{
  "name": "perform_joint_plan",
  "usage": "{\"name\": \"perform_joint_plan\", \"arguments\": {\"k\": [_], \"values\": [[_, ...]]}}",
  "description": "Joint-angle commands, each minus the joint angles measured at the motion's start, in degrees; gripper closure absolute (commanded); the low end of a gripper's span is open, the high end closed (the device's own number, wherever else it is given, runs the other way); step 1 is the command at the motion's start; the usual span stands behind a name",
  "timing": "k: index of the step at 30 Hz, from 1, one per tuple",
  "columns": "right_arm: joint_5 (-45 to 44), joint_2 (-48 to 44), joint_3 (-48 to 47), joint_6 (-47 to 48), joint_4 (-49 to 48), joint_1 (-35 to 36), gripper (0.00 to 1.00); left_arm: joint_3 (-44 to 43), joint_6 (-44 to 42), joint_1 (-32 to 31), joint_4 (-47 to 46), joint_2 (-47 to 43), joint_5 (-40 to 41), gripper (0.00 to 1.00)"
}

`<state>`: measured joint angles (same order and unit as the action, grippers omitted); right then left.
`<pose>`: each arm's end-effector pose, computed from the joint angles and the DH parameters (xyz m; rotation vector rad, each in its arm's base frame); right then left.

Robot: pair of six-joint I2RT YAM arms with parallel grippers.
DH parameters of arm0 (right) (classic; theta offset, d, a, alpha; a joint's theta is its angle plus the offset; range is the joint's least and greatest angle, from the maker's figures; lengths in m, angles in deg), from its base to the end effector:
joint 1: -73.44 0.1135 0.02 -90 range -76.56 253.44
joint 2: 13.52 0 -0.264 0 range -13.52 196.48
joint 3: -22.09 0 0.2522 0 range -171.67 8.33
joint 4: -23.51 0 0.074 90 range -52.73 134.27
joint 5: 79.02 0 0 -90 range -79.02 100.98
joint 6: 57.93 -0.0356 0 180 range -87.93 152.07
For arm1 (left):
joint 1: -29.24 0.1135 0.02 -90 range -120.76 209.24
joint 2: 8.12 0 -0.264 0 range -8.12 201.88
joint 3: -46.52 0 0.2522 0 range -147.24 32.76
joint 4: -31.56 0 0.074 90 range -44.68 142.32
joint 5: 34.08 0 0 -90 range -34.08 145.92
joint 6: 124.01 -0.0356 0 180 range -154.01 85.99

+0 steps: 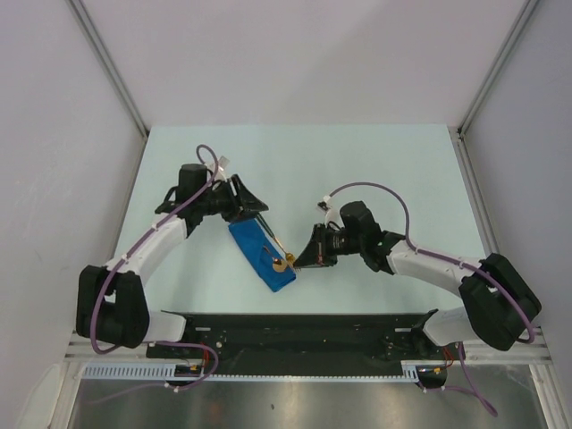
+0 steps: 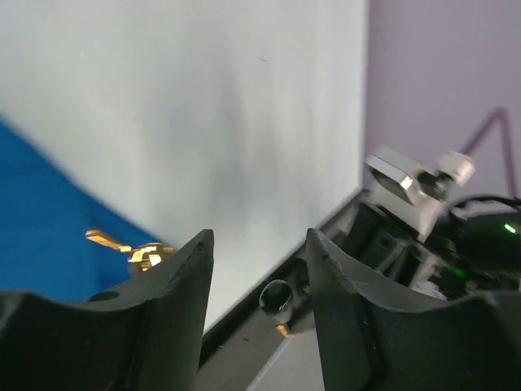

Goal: Fold the napkin into a case and place the utensils inside
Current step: Pass from the left arm to the right, then insert the fork into the folded napkin.

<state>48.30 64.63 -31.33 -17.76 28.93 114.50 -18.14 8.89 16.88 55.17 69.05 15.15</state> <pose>0.1995 0.2024 0.2150 -0.2794 2.4088 1.5403 0.2775 -0.0846 0.2568 -0.1864 2.3295 -1.2972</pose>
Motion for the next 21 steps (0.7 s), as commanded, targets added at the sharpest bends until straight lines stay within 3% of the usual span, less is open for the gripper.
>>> {"name": "perform_joint_plan", "arguments": {"k": [1, 5, 6, 9, 13, 21], "values": [[1.9, 1.1, -2.1, 1.9, 7.5, 0.1, 1.00, -3.5, -6.7, 3.5, 12.6, -4.4, 17.8, 0.44], [3.0, 3.0, -2.4, 3.5, 14.6, 0.2, 1.00, -3.6, -7.0, 4.1, 13.5, -2.7, 21.4, 0.53], [3.8, 4.3, -2.6, 4.2, 16.9, 0.1, 1.00, -3.7, -6.9, 4.1, 13.6, -1.8, 21.4, 0.66], [5.4, 6.8, -3.3, 4.8, 19.7, 0.3, 1.00, -3.9, -6.5, 4.1, 13.4, 2.5, 20.7, 0.85], [6.5, 9.4, -4.8, 5.0, 22.6, -0.1, 1.00, -3.0, -6.0, 4.1, 12.0, 5.7, 22.2, 0.94], [7.9, 15.3, -11.8, 6.3, 29.6, -0.1, 1.00, -1.5, -4.7, 4.1, 9.8, 8.3, 25.6, 0.96]]}}
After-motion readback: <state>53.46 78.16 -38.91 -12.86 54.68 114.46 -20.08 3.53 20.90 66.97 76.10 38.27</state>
